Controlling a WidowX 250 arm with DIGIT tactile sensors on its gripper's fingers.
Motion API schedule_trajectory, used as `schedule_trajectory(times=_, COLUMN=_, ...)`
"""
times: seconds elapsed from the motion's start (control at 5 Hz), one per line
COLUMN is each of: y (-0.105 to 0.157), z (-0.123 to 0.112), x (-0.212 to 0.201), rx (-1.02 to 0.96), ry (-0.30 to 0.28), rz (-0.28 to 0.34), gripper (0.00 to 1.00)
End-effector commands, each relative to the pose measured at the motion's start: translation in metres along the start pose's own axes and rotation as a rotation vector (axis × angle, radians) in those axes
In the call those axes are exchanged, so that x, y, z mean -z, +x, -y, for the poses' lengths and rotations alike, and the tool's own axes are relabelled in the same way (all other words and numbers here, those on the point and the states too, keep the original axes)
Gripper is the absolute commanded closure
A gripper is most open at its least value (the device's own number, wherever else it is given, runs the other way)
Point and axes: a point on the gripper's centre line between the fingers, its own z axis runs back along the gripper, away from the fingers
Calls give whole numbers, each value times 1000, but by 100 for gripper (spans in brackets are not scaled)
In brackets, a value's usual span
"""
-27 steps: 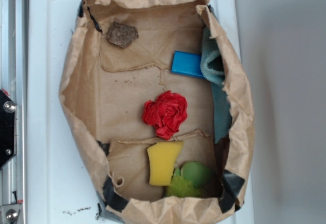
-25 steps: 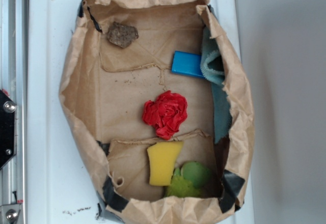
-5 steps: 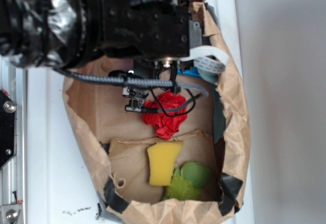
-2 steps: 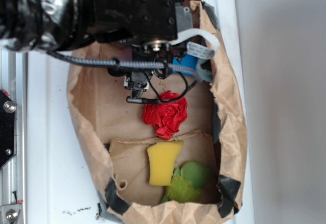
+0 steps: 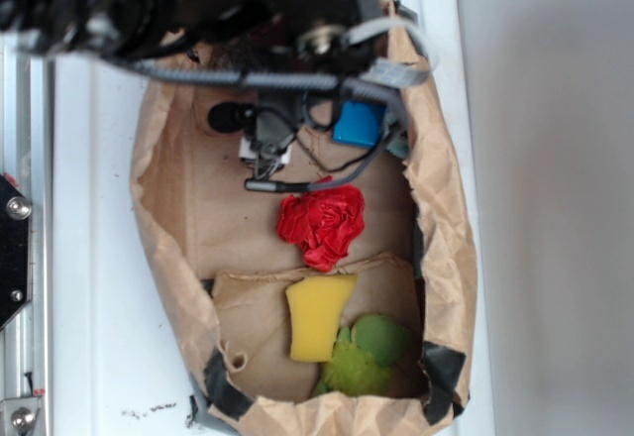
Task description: Grab the rock.
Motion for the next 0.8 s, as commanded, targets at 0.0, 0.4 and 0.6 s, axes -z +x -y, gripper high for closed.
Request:
schedule_trajectory(times=0.0, y=-3, z=-25, x=-23, rx=-27, ry=3, rz=48, gripper=0)
schedule_trajectory(times=0.4, y=-27, z=-14, x=-32, rx=4, ry=-20, rz=116, gripper=0)
schedule_trajectory(times=0.6, y=-35, z=-4, x=-27, rx=17, ry=-26, rz=126, gripper=0)
